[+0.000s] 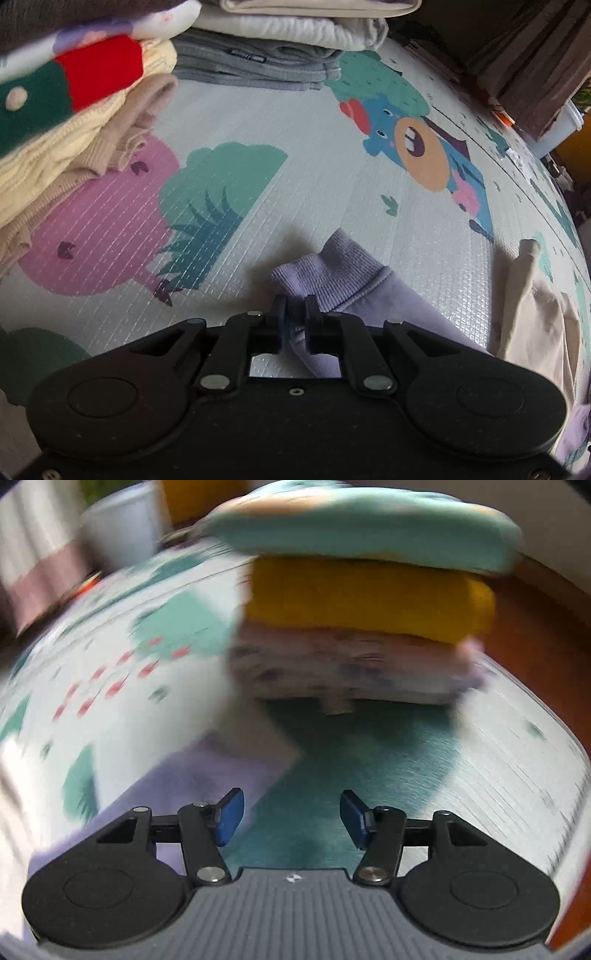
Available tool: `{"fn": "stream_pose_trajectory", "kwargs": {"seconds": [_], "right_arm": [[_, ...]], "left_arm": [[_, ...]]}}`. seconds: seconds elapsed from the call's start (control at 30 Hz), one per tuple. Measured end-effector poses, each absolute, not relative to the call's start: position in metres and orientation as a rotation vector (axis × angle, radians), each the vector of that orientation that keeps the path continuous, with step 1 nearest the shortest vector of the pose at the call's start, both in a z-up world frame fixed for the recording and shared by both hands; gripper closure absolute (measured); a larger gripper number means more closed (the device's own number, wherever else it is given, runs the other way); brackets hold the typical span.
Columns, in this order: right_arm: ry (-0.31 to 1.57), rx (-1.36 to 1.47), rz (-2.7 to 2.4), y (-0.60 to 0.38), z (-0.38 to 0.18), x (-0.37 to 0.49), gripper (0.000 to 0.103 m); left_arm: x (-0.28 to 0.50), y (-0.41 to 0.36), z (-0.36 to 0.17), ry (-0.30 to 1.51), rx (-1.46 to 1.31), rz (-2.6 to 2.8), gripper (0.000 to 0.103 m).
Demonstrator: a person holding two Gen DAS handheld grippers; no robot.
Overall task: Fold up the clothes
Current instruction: 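Open both grippers and release the sweatshirt flat on the mat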
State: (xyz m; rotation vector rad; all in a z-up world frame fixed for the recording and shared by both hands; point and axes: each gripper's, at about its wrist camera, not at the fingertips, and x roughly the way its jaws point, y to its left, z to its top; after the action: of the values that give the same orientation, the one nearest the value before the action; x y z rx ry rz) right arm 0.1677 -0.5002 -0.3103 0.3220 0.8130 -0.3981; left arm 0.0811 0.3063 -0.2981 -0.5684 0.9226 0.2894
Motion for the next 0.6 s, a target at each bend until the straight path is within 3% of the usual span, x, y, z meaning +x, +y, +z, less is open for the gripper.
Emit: {"fn": "stream_pose_trajectory", "kwargs": {"seconds": [0.2, 0.3, 0.4, 0.6], "right_arm": [[0.77, 0.021, -0.083, -0.444, -0.298, 0.175, 0.045], [0.797, -0.101, 0.05, -0.411, -0.309, 0.189, 0.045], [0.889, -0.11, 0.066, -0.405, -0.329, 0.216, 0.046], [0.82, -0.136, 0.046, -0.399, -0.313, 0.225, 0.048]], "left_arm": [[0.078, 0.309, -0.296, 0.904, -0.565, 0.264, 0.092], [0.081, 0.306, -0.292, 0.895, -0.532, 0.271, 0.08], [0.083, 0.301, -0.283, 0.89, -0.426, 0.31, 0.076], [0.082, 0.273, -0.257, 0.817, -0.121, 0.32, 0.063]]}}
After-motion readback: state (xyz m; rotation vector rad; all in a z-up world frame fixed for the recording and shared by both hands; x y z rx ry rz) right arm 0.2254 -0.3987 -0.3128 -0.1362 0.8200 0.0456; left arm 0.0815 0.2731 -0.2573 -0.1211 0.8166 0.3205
